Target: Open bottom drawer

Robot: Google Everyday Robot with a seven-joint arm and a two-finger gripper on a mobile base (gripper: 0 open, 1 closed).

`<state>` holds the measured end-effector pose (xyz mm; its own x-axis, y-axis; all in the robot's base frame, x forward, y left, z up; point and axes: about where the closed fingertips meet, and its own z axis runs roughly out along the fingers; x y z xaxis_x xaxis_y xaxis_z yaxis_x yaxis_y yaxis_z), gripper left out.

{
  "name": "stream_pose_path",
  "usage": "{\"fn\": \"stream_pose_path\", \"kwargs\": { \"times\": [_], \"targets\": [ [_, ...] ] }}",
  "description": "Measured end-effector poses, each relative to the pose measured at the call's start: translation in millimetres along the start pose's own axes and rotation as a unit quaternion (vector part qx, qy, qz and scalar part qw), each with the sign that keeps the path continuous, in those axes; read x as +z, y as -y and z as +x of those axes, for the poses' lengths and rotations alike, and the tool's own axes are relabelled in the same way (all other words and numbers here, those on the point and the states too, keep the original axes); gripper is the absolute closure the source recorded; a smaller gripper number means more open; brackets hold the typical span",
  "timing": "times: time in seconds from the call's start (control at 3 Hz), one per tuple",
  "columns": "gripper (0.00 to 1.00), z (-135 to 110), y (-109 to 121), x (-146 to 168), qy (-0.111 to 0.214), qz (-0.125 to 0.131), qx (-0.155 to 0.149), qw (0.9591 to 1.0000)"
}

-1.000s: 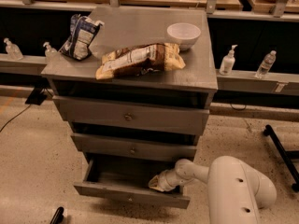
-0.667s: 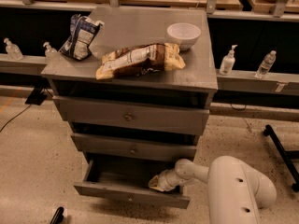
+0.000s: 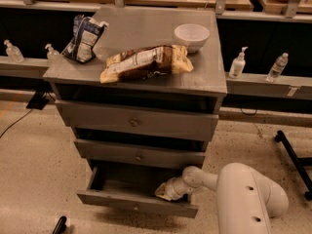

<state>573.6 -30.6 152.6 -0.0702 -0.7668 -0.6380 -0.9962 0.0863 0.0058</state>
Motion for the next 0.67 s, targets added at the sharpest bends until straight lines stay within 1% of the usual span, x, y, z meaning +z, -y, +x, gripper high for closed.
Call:
{"fn": "stream_pose_path", "kwargs": {
  "times": [0.33, 0.67],
  "targets": [
    [0.07, 0.0, 0.5, 0.1, 0.000, 0.000, 0.000, 1.0000],
    [0.17, -0.4, 5.0, 0.5, 0.000, 0.000, 0.000, 1.0000]
  ]
}}
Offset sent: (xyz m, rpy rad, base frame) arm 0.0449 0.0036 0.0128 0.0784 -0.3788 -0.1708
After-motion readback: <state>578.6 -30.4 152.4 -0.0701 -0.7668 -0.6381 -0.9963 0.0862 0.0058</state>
